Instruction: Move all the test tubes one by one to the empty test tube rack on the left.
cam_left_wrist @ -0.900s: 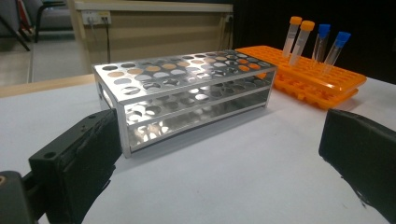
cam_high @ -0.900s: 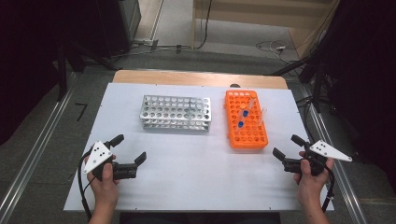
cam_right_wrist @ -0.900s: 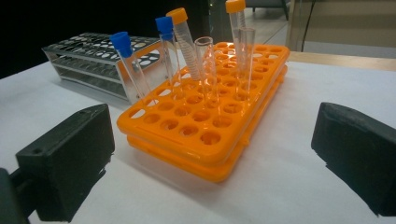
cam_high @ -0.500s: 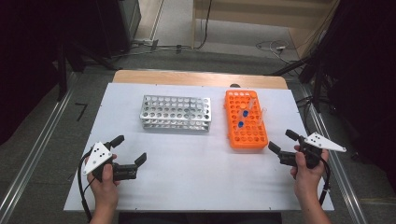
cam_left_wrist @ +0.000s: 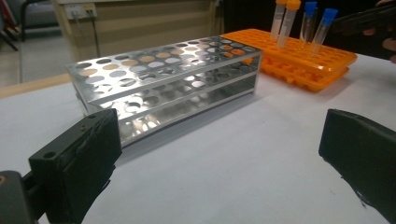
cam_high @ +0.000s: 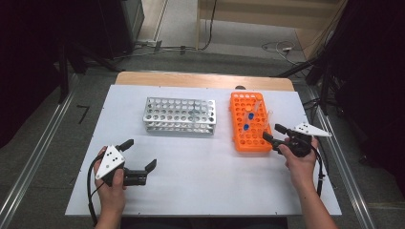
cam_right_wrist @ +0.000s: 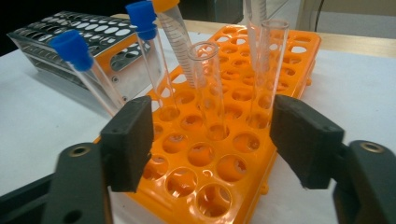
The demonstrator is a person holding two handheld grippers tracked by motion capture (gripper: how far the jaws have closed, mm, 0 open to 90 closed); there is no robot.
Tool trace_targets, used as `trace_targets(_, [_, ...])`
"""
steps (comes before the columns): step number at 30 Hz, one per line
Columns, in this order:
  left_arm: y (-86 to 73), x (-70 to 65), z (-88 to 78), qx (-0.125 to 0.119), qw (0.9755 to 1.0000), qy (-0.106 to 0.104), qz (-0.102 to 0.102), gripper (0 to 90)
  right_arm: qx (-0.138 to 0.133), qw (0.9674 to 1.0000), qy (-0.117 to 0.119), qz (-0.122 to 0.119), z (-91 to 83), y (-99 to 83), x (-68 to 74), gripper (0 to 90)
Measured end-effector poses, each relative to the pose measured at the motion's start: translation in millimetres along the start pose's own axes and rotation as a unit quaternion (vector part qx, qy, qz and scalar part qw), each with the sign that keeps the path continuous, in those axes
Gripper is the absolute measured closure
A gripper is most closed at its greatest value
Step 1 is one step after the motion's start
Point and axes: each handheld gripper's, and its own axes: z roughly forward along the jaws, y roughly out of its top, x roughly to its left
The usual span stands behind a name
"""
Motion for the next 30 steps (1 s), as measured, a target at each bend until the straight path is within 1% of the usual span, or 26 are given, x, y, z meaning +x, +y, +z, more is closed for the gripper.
trace_targets(2, [-0.5,0.2,2.9,0.002,0.9999,-0.01,-0.008,0.0,0.003,1.0,0.003,0.003,4.7,-0.7,-2.0,36.3])
trace_targets(4, [-0.5,0.5,3.6,0.005,0.9999,-0.012,-0.009,0.0,0.008,0.9999,0.007,0.01,8.4,-0.9,-3.8,41.1])
trace_targets(5, [-0.5,0.5,5.3,0.007,0.9997,-0.018,-0.014,0.0,0.011,0.9998,0.011,0.014,10.2,-0.9,-4.5,44.0])
trace_targets(6, [-0.5,0.5,5.3,0.007,0.9997,-0.018,-0.014,0.0,0.011,0.9998,0.011,0.014,10.2,-0.9,-4.5,44.0])
trace_targets(7, [-0.5,-0.2,6.5,0.009,0.9996,-0.022,-0.015,0.0,0.013,0.9997,0.013,0.013,14.1,-0.8,-5.0,49.3])
trace_targets(10, [-0.5,-1.3,8.2,0.009,0.9995,-0.026,-0.015,0.0,0.025,0.9997,0.007,0.003,20.3,-1.0,-2.9,53.3])
trace_targets(11, [-0.4,-1.7,8.6,0.01,0.9995,-0.027,-0.016,0.0,0.028,0.9996,0.0,0.001,22.3,-1.1,-2.1,55.0])
trace_targets(13, [-0.4,-1.8,9.0,0.011,0.9994,-0.028,-0.015,0.0,0.031,0.9995,-0.004,0.001,24.8,-2.1,-2.1,58.6])
trace_targets(16, [-0.3,-3.0,10.1,0.012,0.9994,-0.03,-0.014,0.0,0.033,0.9994,-0.011,-0.002,28.5,-3.6,-1.8,61.1])
trace_targets(21, [-0.1,-4.3,11.0,0.011,0.9993,-0.033,-0.015,0.0,0.027,0.9993,-0.023,-0.011,32.5,-4.5,1.8,65.6])
trace_targets(23, [0.1,-4.8,11.3,0.013,0.9993,-0.033,-0.015,0.0,0.025,0.9993,-0.024,-0.013,34.1,-5.1,4.0,69.0])
trace_targets(24, [0.2,-5.0,11.4,0.013,0.9993,-0.033,-0.015,0.0,0.024,0.9992,-0.027,-0.019,35.1,-5.6,5.4,69.5])
trace_targets(25, [0.2,-5.0,11.4,0.013,0.9993,-0.033,-0.015,0.0,0.024,0.9992,-0.027,-0.019,35.1,-5.6,5.4,69.5])
trace_targets(26, [0.2,-5.0,11.5,0.014,0.9993,-0.032,-0.015,0.0,0.022,0.9986,-0.038,-0.028,36.2,-6.1,7.8,72.0])
trace_targets(30, [0.3,-6.1,13.0,0.014,0.9992,-0.034,-0.017,0.0,0.02,0.9985,-0.042,-0.029,36.2,-6.1,7.6,73.8])
